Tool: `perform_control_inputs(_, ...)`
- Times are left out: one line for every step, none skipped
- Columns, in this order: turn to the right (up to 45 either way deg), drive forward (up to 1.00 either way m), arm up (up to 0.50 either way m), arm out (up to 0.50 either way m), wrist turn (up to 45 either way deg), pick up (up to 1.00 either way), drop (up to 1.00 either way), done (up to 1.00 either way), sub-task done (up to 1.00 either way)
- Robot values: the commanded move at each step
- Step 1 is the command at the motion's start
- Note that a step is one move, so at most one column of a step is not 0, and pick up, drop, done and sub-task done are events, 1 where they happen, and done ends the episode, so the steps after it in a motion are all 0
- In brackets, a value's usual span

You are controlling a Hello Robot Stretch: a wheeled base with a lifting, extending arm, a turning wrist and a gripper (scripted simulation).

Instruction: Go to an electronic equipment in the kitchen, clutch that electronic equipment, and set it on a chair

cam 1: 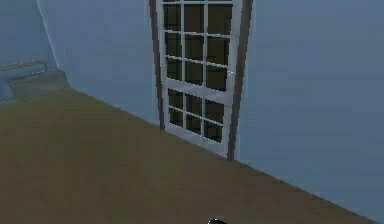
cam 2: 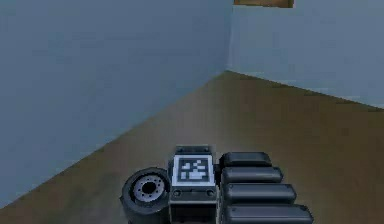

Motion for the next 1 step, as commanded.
perform_control_inputs(-45.0, 0.00, 0.00, 0.00, 0.0, 0.00, 0.00, 0.00, 0.00)
